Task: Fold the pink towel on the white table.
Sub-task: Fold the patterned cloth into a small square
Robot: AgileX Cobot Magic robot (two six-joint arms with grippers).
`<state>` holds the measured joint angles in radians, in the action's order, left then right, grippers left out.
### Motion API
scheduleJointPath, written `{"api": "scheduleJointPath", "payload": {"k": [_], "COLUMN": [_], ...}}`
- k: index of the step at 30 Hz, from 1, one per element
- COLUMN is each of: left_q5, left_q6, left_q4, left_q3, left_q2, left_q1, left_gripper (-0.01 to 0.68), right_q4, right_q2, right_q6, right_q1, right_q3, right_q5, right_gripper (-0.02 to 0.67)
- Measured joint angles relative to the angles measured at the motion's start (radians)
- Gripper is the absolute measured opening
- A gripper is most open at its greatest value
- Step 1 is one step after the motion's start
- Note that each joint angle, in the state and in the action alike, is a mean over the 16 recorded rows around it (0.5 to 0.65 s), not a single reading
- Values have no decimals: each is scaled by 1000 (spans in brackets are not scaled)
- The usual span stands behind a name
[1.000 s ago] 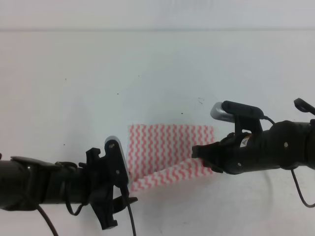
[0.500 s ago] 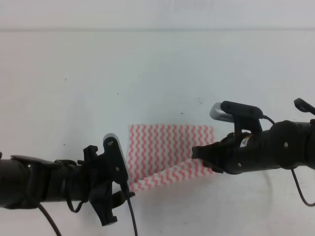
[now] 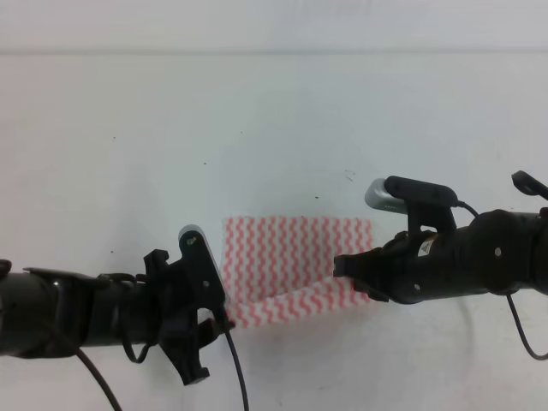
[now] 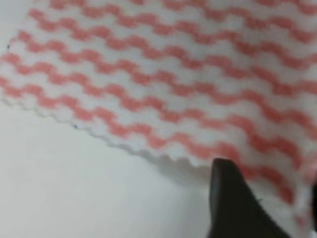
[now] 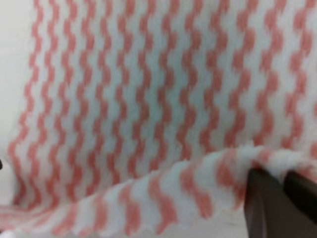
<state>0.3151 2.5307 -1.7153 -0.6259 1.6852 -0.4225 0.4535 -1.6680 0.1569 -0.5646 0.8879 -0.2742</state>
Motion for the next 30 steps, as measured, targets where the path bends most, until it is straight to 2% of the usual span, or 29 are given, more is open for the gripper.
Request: {"api": "scheduleJointPath", "payload": {"k": [6,11,30], "left_q5": [-3,6,58], "left_q6": [0,-1,-56], "left_q4": [5,15,47], "left_q3": [-2,-2,3], "left_q2": [-3,-14,-45], "left_q1": [-1,-1,0], "left_gripper": [191,164,153], "right_q4": [0,0,0], "right_q2": [0,0,0], "right_q6": [0,0,-2], "right_q1": [0,0,0], "right_q3": [0,0,0], "right_q5": [-1,-2,-10], "right_gripper": [-16,-16,-16]}}
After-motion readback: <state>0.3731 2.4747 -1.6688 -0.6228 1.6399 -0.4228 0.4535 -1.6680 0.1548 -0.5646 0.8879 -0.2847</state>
